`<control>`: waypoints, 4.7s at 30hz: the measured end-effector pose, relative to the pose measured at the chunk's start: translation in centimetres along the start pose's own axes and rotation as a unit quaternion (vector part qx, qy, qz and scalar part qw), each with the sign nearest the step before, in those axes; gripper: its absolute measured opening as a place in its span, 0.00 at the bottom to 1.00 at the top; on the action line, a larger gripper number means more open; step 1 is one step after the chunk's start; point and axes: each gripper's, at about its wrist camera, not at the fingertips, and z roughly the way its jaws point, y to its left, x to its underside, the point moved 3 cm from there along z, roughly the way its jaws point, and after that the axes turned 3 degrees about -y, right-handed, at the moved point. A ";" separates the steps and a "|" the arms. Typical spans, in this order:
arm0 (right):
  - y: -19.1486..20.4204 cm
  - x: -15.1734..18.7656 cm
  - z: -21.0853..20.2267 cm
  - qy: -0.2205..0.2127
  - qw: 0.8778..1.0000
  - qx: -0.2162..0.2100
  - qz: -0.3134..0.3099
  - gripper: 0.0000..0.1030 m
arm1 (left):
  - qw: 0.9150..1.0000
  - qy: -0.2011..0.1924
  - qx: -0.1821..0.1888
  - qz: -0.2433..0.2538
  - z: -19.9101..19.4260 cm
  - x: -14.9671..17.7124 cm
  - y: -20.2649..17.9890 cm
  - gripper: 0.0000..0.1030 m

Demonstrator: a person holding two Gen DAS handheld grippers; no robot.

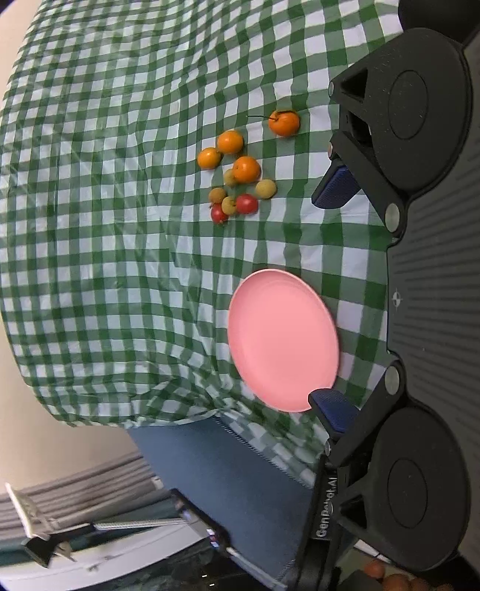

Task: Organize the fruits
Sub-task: 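Move both tools toward the fruit cluster beside the pink plate, then grasp a red cherry tomato with the left tool while the right tool grasps the stemmed mandarin, then carry both fruits to the pink plate and open both tools to release them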

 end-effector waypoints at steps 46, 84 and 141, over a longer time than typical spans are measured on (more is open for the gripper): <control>-19.9 0.0 14.5 0.028 0.981 0.191 -0.008 0.77 | 0.984 0.083 0.132 0.084 19.7 -14.9 -26.7 0.32; -7.7 1.2 4.4 0.018 0.996 0.084 0.006 0.37 | 0.987 0.064 0.134 -0.056 3.0 -4.2 -3.0 0.32; -0.7 -1.4 9.0 -0.002 0.998 0.002 -0.068 0.37 | 0.987 0.048 0.126 -0.084 6.5 -6.7 0.2 0.32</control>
